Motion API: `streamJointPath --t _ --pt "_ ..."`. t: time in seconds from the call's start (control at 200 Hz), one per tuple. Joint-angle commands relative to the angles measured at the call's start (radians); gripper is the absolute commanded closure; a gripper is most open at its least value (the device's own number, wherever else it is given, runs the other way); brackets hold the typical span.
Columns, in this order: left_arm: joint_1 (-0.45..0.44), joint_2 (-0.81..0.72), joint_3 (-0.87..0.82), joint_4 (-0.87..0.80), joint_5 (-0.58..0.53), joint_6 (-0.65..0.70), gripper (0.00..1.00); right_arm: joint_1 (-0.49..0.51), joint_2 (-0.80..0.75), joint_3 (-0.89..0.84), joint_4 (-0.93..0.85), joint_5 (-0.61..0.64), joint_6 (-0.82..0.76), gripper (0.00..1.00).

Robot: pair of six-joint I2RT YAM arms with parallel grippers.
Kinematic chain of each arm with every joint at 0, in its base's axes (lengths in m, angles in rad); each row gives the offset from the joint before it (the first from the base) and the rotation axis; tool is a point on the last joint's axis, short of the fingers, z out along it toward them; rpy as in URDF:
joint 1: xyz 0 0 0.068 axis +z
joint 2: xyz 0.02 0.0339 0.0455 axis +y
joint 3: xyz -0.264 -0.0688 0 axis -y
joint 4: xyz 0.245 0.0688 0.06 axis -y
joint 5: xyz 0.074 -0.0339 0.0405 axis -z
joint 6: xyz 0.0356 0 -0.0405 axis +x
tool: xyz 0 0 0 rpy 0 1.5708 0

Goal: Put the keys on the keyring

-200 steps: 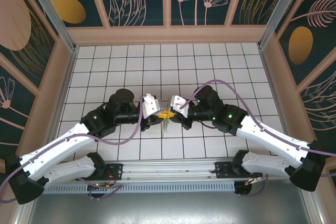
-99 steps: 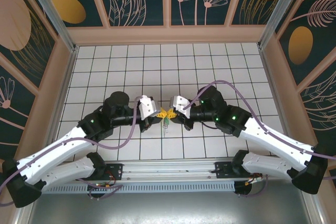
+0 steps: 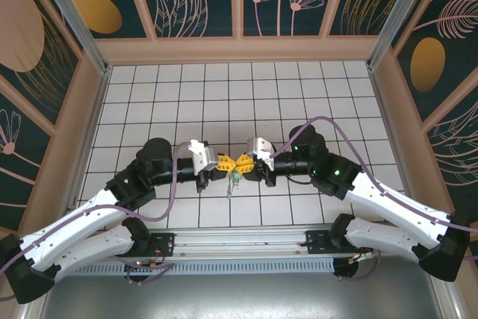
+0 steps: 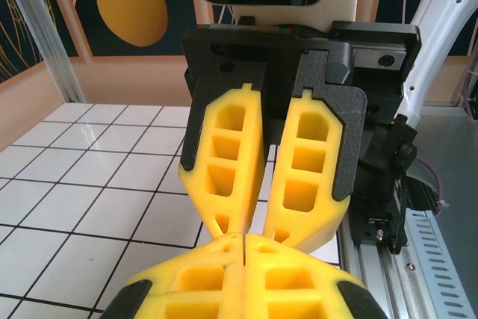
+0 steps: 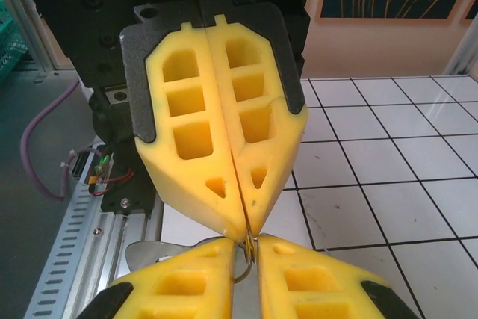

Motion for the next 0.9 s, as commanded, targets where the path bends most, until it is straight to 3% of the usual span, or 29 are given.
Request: streamJointPath --t 0.0,0.475,0.636,0.731,0.896 --pt "0.001 -0.014 -0.014 0.133 0.039 -0.026 1.00 0.001 -0.018 -0.016 0.054 -0.045 0.023 0.86" --pt "0.000 -0.032 -0.015 0.247 0.089 -0.052 1.00 -0.006 -0.056 -0.045 0.115 -0.052 0.038 0.84" --pt "0.001 -0.027 -0.017 0.260 0.105 -0.065 1.00 -0.009 -0.076 -0.055 0.138 -0.042 0.041 0.90" --pt "0.001 -0.012 -0.019 0.246 0.102 -0.064 1.00 -0.011 -0.088 -0.061 0.156 -0.035 0.041 1.00" --pt "0.000 0.000 -0.025 0.204 0.093 -0.061 1.00 -0.019 -0.102 -0.072 0.164 -0.024 0.038 1.00"
